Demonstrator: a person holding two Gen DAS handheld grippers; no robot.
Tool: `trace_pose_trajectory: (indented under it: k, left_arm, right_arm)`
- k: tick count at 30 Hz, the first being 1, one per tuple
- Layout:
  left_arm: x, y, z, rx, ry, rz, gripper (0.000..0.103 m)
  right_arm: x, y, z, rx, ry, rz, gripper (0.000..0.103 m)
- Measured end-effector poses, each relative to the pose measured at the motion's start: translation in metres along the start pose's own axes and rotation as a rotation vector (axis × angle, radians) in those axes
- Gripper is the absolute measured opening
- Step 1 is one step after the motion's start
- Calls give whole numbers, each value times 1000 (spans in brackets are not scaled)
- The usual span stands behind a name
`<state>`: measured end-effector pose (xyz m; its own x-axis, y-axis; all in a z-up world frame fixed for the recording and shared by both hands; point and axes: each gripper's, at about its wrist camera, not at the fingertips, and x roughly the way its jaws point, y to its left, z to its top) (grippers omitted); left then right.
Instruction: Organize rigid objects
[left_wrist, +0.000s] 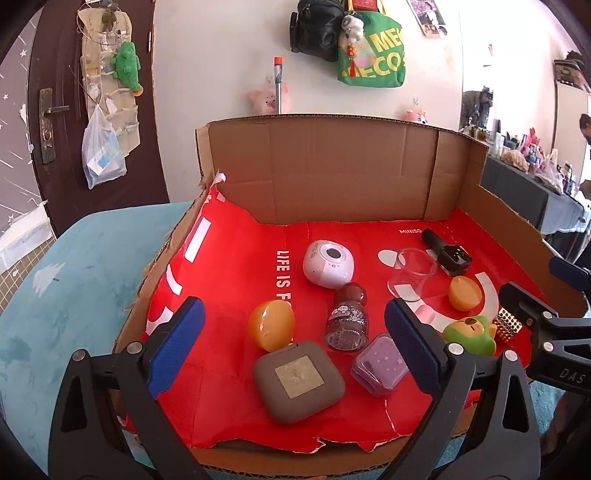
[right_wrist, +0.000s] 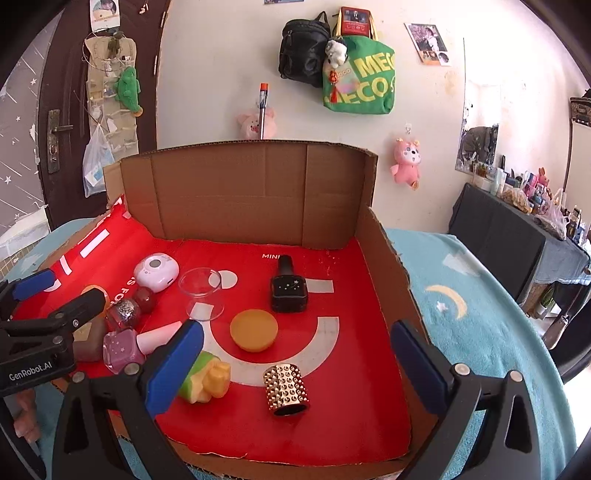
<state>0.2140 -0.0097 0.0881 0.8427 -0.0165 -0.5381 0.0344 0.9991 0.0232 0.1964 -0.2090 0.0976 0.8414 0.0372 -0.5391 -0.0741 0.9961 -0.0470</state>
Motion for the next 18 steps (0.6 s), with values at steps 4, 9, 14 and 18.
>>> trace_pose_trajectory:
  k: [4,9,14,18]
  left_arm:
    - [1,-2,-1,14,14,2,99]
    - [0,-5,-2,28,22,3,99]
    - [-1,-6,-2,32,15,7,99]
    - [-1,-6,-2,29,21,6,99]
  right_arm:
    - [-1,1,-2,-3,-5,0,103]
    - [-1,2,-2,-2,-4,0,103]
    - [-1,2,-2,-2,-4,-1,103]
    - [-1,2,-2,-2,-4,0,103]
